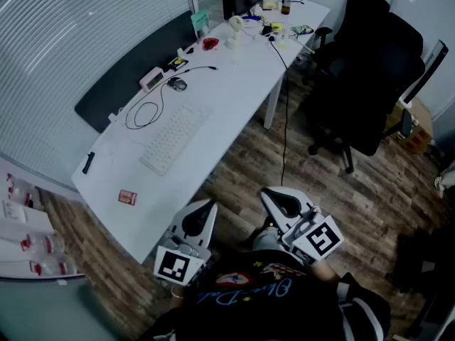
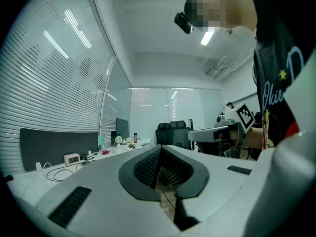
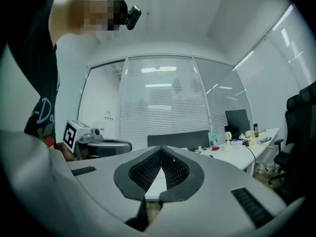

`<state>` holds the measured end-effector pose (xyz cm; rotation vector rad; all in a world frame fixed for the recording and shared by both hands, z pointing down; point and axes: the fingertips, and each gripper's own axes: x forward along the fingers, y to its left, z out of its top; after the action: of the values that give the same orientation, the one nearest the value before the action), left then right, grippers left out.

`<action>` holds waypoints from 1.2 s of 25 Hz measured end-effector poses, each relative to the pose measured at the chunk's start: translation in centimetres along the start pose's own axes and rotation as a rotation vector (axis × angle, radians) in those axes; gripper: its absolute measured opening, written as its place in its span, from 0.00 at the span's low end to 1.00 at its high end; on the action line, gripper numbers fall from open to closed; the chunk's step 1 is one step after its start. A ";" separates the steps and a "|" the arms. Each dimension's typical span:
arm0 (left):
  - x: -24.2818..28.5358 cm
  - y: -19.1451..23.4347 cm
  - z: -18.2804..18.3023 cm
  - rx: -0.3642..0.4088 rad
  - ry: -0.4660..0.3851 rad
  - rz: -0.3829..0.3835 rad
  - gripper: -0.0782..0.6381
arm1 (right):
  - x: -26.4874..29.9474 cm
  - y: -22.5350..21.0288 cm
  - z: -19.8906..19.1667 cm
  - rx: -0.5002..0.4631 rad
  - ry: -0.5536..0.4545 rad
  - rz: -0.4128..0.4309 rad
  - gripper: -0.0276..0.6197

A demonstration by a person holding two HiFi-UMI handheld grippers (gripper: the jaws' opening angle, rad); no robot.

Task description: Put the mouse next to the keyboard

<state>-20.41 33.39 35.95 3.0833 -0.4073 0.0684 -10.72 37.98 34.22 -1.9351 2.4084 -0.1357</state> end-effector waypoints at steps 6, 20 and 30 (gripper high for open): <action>0.8 -0.8 -0.4 -0.016 0.020 -0.001 0.11 | -1.0 -1.2 -0.6 -0.017 0.011 -0.004 0.04; 5.2 -2.9 -0.9 -0.007 0.062 -0.021 0.11 | -3.4 -6.4 -1.0 0.024 -0.005 -0.075 0.05; 10.5 -3.4 -0.8 -0.012 0.065 -0.043 0.11 | -4.5 -12.1 -1.5 0.024 0.031 -0.131 0.16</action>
<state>-9.44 33.94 37.20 3.0662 -0.3374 0.1642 1.85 39.90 36.80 -2.0950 2.2857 -0.2000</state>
